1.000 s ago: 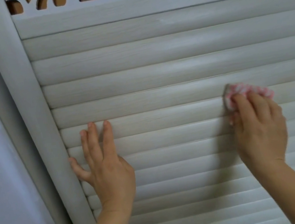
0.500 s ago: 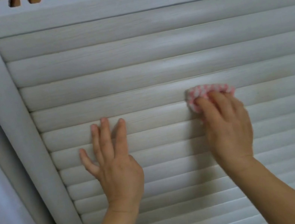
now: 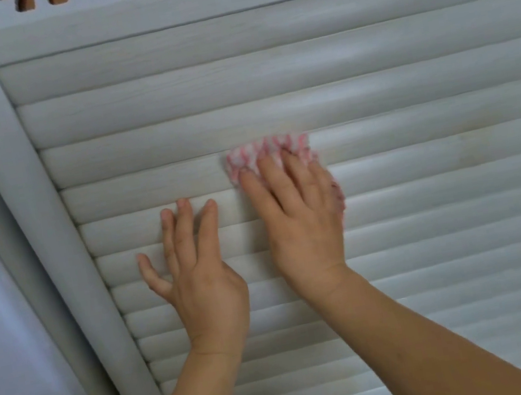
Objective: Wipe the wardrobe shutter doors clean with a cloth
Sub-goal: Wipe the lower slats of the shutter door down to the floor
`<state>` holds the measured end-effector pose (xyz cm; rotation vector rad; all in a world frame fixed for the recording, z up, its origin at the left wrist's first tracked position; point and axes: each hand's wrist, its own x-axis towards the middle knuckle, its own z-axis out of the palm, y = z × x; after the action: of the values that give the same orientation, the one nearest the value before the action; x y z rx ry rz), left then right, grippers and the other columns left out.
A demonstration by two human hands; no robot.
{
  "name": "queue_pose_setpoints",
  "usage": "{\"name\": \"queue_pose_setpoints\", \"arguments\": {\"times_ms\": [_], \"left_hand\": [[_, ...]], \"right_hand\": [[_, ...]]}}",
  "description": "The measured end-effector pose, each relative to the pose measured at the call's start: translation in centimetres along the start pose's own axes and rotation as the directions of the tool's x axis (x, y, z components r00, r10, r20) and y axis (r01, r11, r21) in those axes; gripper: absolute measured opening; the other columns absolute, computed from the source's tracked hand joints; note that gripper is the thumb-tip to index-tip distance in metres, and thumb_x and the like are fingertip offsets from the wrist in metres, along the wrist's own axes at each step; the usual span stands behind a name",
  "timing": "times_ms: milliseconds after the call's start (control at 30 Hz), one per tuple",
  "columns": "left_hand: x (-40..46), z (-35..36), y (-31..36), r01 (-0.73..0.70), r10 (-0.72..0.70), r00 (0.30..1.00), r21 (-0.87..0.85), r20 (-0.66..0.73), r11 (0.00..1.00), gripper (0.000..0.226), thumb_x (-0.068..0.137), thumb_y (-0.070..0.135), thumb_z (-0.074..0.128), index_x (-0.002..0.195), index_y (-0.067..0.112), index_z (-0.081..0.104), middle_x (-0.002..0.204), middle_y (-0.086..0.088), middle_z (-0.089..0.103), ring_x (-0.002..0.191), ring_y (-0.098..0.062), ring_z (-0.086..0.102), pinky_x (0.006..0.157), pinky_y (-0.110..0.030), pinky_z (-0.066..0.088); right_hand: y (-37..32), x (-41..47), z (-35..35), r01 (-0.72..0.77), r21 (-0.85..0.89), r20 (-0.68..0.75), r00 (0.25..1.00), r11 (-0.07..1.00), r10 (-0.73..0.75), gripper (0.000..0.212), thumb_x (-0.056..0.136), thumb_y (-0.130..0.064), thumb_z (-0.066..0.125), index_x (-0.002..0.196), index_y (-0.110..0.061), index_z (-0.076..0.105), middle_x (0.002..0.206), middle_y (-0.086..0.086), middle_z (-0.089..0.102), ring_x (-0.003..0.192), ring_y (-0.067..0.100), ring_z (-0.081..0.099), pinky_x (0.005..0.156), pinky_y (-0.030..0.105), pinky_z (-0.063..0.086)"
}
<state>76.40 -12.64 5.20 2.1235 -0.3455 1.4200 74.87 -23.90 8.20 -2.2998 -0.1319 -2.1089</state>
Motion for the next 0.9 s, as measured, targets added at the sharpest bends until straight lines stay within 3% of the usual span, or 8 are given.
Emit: {"name": "queue_pose_setpoints", "arguments": {"times_ms": [67, 167, 300, 433, 500, 700, 800, 900], "left_hand": [[0.0, -0.1, 0.0, 0.012, -0.012, 1.000, -0.001, 0.021, 1.000, 0.075, 0.064, -0.006, 0.040, 0.133, 0.025, 0.039, 0.148, -0.004, 0.035, 0.139, -0.017, 0.021, 0.105, -0.061, 0.006], [-0.1, -0.3, 0.0, 0.025, -0.025, 0.998, 0.000, 0.058, 1.000, 0.076, 0.066, -0.005, 0.038, 0.135, 0.026, 0.038, 0.150, -0.002, 0.031, 0.141, -0.016, 0.018, 0.104, -0.062, 0.004], [-0.3, -0.5, 0.8, 0.087, -0.086, 0.993, -0.015, 0.087, 0.996, 0.084, 0.067, -0.018, 0.048, 0.138, 0.025, 0.039, 0.153, 0.000, 0.026, 0.142, -0.018, 0.016, 0.105, -0.062, 0.001], [-0.3, -0.6, 1.7, 0.194, -0.185, 0.978, -0.086, 0.097, 0.977, 0.074, 0.077, -0.015, 0.046, 0.138, 0.026, 0.040, 0.154, 0.004, 0.021, 0.143, -0.013, 0.008, 0.107, -0.057, -0.004], [-0.2, -0.6, 2.2, 0.239, -0.227, 0.968, -0.122, 0.104, 0.963, 0.071, 0.078, -0.013, 0.045, 0.137, 0.026, 0.041, 0.154, 0.006, 0.020, 0.144, -0.012, 0.007, 0.108, -0.057, -0.004], [0.0, 0.0, 4.9, 0.358, -0.350, 0.934, -0.155, 0.076, 0.921, 0.066, 0.076, -0.010, 0.048, 0.137, 0.013, 0.038, 0.156, -0.003, 0.016, 0.144, -0.019, 0.007, 0.109, -0.058, -0.002], [-0.6, 0.6, 7.1, 0.211, -0.203, 0.977, -0.142, 0.073, 0.967, 0.072, 0.069, -0.014, 0.051, 0.137, 0.008, 0.039, 0.153, -0.009, 0.023, 0.143, -0.023, 0.014, 0.109, -0.058, 0.000], [-1.9, 1.9, 11.0, -0.173, 0.191, 0.972, -0.130, 0.138, 0.976, 0.073, 0.065, -0.007, 0.039, 0.136, 0.011, 0.039, 0.150, -0.010, 0.030, 0.140, -0.023, 0.019, 0.110, -0.057, 0.004]], "right_hand": [[-0.7, -1.8, 0.3, 0.105, 0.031, 0.105, 0.989, 0.994, -0.107, 0.052, 0.101, -0.013, 0.017, 0.125, -0.013, 0.063, 0.133, 0.011, 0.057, 0.125, 0.036, 0.045, 0.105, 0.053, 0.033], [1.2, -3.9, -0.1, 0.238, 0.020, 0.163, 0.958, 0.971, -0.238, 0.053, 0.100, -0.010, 0.016, 0.128, -0.015, 0.060, 0.134, 0.008, 0.056, 0.124, 0.036, 0.051, 0.106, 0.052, 0.034], [6.2, -5.4, -2.6, 0.268, -0.037, 0.196, 0.947, 0.963, -0.256, 0.059, 0.092, 0.000, 0.015, 0.129, -0.013, 0.060, 0.133, 0.012, 0.056, 0.123, 0.037, 0.052, 0.103, 0.053, 0.034], [12.1, -6.9, -5.4, 0.082, -0.114, 0.171, 0.983, 0.990, -0.062, 0.057, 0.080, 0.008, 0.034, 0.131, -0.011, 0.049, 0.137, 0.015, 0.048, 0.126, 0.035, 0.040, 0.101, 0.052, 0.038], [14.6, -7.5, -6.8, -0.073, -0.149, 0.165, 0.981, 0.986, 0.098, 0.063, 0.071, 0.015, 0.043, 0.129, -0.007, 0.054, 0.135, 0.019, 0.050, 0.126, 0.036, 0.038, 0.097, 0.049, 0.045], [17.8, -7.4, -8.9, -0.509, -0.145, 0.131, 0.840, 0.849, 0.526, 0.040, 0.091, 0.004, 0.042, 0.127, -0.003, 0.056, 0.136, 0.021, 0.048, 0.124, 0.041, 0.041, 0.096, 0.047, 0.041], [17.0, -6.6, -8.0, -0.616, -0.100, 0.050, 0.782, 0.782, 0.622, 0.042, 0.086, 0.011, 0.040, 0.123, -0.001, 0.057, 0.134, 0.021, 0.048, 0.118, 0.042, 0.045, 0.094, 0.050, 0.044], [15.4, -6.0, -7.0, -0.641, -0.061, 0.031, 0.765, 0.765, 0.644, 0.037, 0.088, 0.006, 0.037, 0.117, 0.000, 0.058, 0.125, 0.024, 0.051, 0.108, 0.039, 0.048, 0.090, 0.046, 0.045]]}}
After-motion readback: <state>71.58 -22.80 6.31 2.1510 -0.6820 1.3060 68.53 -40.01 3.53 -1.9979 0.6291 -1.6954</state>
